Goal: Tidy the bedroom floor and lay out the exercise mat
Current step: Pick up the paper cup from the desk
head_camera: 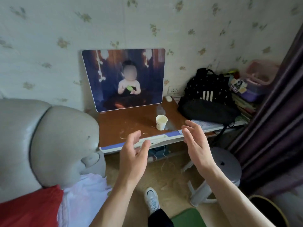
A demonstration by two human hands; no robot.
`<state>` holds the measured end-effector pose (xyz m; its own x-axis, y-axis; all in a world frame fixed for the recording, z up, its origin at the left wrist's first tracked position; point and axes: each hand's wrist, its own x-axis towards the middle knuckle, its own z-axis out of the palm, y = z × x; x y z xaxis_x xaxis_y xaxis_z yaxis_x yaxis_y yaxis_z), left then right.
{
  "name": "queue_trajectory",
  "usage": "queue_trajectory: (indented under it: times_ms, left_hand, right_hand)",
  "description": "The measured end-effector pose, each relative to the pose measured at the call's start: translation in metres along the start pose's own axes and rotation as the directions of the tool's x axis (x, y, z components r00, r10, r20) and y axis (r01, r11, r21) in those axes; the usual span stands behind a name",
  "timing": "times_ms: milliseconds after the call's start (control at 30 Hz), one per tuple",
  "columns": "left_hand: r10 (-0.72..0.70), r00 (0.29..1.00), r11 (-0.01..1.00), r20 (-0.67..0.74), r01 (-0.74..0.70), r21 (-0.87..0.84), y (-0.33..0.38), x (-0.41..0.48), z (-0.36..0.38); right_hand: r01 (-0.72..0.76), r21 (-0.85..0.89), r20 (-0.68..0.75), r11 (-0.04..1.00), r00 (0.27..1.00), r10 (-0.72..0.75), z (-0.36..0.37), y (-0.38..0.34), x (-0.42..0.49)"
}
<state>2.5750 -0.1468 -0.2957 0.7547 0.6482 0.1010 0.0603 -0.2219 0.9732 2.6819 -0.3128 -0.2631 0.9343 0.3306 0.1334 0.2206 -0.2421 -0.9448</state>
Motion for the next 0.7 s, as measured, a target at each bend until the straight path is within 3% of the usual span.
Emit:
queue_trajectory:
  times_ms: [200, 400, 567, 700]
  left_hand:
    - [0.004, 0.999, 0.992, 0.047, -0.01, 0.126, -0.049, 0.141, 0.051]
    - [-0.129, 0.943, 0.956, 0.306, 0.036, 0.291, -0.114, 0.255, 0.108]
    - [-0.235, 0.865, 0.923, 0.443, 0.056, 0.38, -0.17, 0.298, 0.145]
    - [-0.208, 0.863, 0.953, 0.46, 0.074, 0.292, -0.192, 0.305, 0.164]
  right_hand:
    - [-0.054, -0.067, 0.07, 0.996, 0.996, 0.058, 0.035, 0.069, 0.14]
    - [-0.2, -0.322, 0.318, 0.925, 0.898, 0.305, 0.06, 0.161, 0.246]
    - [-0.297, -0.396, 0.295, 0.869, 0.855, 0.426, 0.083, 0.224, 0.277]
    - [-0.276, -0.333, 0.281, 0.901, 0.884, 0.375, 0.09, 0.245, 0.283]
